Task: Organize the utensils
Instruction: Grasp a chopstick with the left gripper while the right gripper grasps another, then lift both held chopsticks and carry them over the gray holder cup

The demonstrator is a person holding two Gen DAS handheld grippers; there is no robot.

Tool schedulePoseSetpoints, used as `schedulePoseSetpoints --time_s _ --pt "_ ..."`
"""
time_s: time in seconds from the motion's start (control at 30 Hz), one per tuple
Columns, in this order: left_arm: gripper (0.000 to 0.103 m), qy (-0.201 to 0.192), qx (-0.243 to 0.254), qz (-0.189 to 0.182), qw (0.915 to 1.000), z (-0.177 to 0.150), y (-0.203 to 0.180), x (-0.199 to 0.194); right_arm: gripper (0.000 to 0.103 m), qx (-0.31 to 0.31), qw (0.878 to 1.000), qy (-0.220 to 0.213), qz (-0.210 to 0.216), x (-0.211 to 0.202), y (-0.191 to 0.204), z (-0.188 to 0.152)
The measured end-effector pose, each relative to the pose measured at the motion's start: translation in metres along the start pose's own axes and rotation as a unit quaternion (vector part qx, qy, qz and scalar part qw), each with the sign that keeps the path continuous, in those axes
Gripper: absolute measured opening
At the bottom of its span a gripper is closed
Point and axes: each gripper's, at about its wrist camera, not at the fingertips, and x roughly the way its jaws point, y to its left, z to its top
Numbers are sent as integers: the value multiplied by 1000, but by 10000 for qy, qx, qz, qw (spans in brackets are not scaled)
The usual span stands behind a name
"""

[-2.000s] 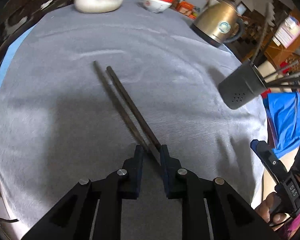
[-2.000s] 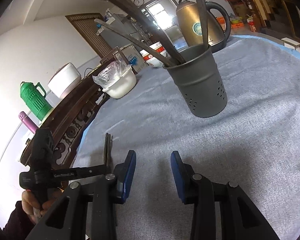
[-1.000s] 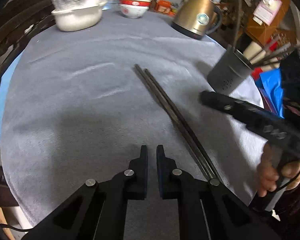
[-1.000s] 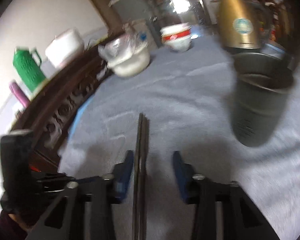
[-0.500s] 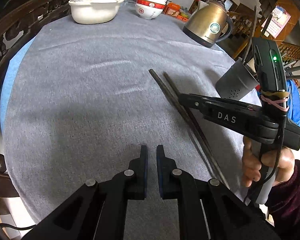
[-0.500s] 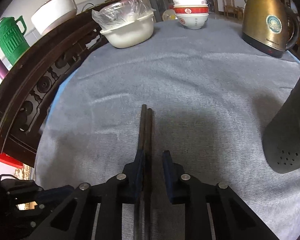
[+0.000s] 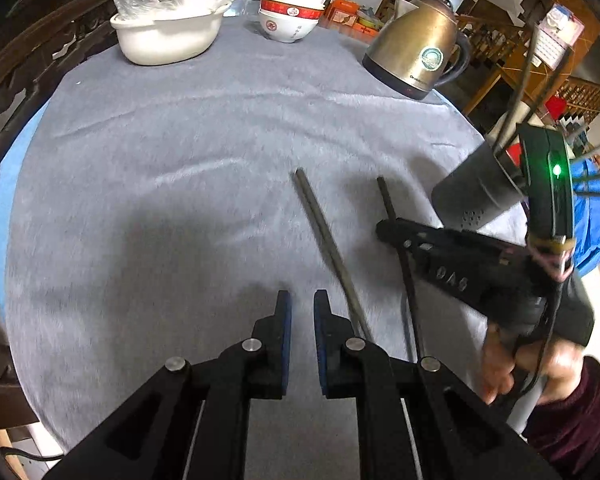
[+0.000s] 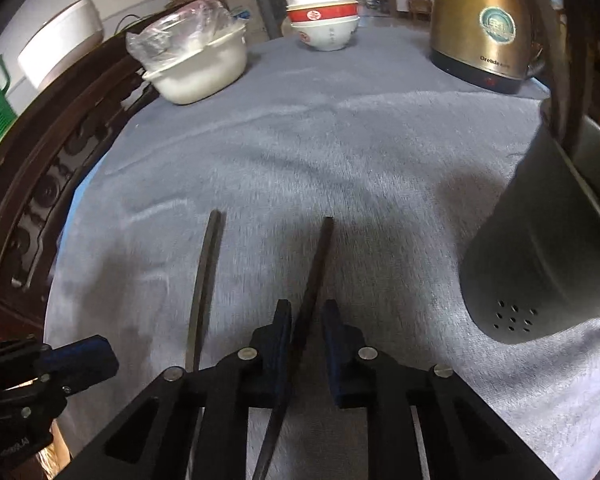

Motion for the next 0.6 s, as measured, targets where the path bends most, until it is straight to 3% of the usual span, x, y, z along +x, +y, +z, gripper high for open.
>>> schedulePoseSetpoints --time_s 0.13,0.27,0.4,0.6 --pt "25 85 -148 59 9998 14 1 6 19 -40 10000 -62 -4 7 1 12" --pt "26 138 -315 35 9994 24 4 7 8 -271 9995 -129 -68 7 4 6" --pt "26 260 -366 24 9990 40 -4 15 7 -243 9994 -239 61 -5 -1 -9" --pt "26 493 -463 169 9976 62 -20 42 7 -381 9947 -882 357 -51 -2 -38"
